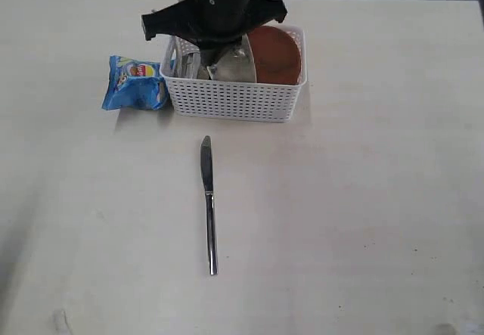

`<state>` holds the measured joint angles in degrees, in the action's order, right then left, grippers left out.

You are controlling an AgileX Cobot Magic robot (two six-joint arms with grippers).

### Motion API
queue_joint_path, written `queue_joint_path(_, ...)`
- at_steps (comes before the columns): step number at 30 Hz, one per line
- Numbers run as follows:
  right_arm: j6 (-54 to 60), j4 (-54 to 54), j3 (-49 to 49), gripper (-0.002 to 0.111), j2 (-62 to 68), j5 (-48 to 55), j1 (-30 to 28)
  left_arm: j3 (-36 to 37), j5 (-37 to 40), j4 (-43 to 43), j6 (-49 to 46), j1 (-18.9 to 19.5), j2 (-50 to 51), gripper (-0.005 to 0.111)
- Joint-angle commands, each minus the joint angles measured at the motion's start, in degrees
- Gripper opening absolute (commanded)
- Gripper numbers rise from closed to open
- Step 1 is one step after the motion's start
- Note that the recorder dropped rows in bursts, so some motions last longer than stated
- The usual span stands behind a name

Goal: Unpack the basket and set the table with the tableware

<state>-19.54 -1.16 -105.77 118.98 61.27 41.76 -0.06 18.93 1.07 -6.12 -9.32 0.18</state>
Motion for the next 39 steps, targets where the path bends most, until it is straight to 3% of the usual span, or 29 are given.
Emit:
queue_joint_path(1, 2.55, -0.83, -0.05, 0.0, -3.79, 3.84, -0.41, 0.06, -0.39, -0.18, -0.09, -0.35, -0.18, 0.0)
queue_joint_path(11, 4.54, 2.73, 0.07, 0.0, -12.92, 7.07, -0.29, 0.06, -0.39, 0.24, -0.09, -0.35, -0.18, 0.0)
queue_joint_path(15, 4.54, 4.07, 5.23, 0.0, -19.11, 7.1, -0.29, 0.06, -0.39, 0.24, -0.09, -0.35, -0.18, 0.0)
queue_joint_path(24, 4.3, 13.96, 39.1, 0.0, -41.02, -8.2, 0.67, 0.06, -0.39, 0.24, -0.09, -0.35, -0.18, 0.0)
queue_joint_path(31, 3.27, 24.22, 64.82, 0.0, -49.36, -23.92, 5.87, 0.06, -0.39, 0.24, 0.06, -0.35, -0.18, 0.0)
queue_joint_path(35, 4.82, 29.17, 71.74, 0.0, -46.08, -33.6, 10.35, 0.06, -0.39, 0.24, 0.06, -0.35, -0.18, 0.0)
queue_joint_path(39, 4.82, 29.41, 71.8, 0.0, -40.96, -38.7, 13.17, 0.06, -0.39, 0.24, 0.06, -0.35, -0.18, 0.0)
